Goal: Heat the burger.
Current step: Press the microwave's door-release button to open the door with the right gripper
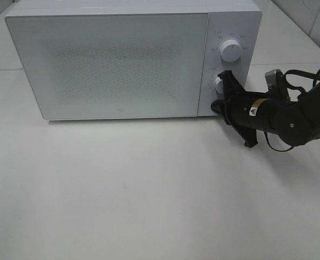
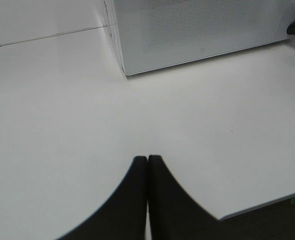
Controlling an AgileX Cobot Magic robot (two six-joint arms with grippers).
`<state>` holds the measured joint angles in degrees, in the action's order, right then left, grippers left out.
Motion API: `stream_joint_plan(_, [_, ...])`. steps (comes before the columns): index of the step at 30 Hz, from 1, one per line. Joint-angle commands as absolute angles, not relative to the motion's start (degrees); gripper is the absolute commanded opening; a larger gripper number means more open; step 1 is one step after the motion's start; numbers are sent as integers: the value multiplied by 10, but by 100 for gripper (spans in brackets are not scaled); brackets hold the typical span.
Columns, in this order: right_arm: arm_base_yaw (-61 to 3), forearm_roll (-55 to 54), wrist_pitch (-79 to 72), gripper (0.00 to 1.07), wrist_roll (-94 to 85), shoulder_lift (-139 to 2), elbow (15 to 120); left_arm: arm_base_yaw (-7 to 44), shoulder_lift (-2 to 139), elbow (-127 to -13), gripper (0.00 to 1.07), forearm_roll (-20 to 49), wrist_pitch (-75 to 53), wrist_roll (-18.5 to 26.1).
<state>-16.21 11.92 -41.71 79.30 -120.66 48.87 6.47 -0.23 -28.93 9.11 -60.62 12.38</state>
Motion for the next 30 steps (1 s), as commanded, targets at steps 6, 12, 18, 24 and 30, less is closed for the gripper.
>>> stream_joint_plan(6, [-155, 106, -506, 0, 791, -1195, 527, 64, -14, -289, 0, 91, -599, 120])
stream_joint_plan(12, [-155, 129, -492, 0, 790, -1195, 548, 64, -14, -289, 0, 91, -599, 120])
stream_joint_plan(18, [-155, 131, -490, 0, 790, -1195, 555, 64, -14, -289, 0, 91, -599, 120])
stream_joint_plan(24, [-155, 144, -483, 0, 792, -1195, 552, 64, -14, -289, 0, 91, -599, 120])
stream_joint_plan(30, [-155, 181, -477, 0, 800, -1193, 552, 64, -14, -289, 0, 91, -599, 120])
